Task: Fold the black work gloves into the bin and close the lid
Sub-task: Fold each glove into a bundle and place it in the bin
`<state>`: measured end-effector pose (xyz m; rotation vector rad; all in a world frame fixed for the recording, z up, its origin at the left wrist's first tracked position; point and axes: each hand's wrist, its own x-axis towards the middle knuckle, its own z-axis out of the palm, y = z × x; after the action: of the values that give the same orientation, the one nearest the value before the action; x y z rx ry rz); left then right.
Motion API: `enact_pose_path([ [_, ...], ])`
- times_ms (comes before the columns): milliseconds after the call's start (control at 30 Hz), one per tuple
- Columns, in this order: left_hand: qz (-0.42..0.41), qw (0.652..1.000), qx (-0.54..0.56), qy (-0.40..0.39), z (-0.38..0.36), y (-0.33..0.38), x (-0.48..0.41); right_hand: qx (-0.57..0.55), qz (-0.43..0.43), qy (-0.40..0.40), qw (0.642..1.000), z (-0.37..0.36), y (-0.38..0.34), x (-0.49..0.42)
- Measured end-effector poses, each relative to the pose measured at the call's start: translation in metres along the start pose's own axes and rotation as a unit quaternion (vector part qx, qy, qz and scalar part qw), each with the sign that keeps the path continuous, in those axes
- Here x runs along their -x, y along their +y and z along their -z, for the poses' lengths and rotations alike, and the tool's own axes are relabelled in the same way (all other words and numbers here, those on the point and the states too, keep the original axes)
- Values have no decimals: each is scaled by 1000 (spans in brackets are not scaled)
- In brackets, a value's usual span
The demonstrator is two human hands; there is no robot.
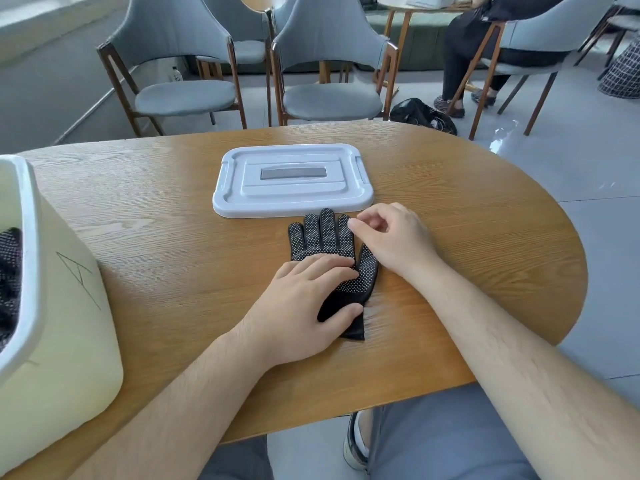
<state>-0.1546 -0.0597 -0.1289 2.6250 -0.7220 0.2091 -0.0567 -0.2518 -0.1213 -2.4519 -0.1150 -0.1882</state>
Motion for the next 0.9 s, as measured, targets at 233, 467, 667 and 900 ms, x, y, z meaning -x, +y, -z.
enact_pose_path([
  [233,4,999,36,12,2,-4,0,14,27,-21,999,-7,-3,-20],
  [467,-4,998,54,-8,10,-9,-5,-16,28,-9,999,-8,3,-22],
  [667,-8,999,44,-8,7,-4,-5,-49,104,9,993,-15,-9,-32],
  [900,-8,997,70,-15,10,-3,1,6,163,-16,987,-22,-14,-38],
])
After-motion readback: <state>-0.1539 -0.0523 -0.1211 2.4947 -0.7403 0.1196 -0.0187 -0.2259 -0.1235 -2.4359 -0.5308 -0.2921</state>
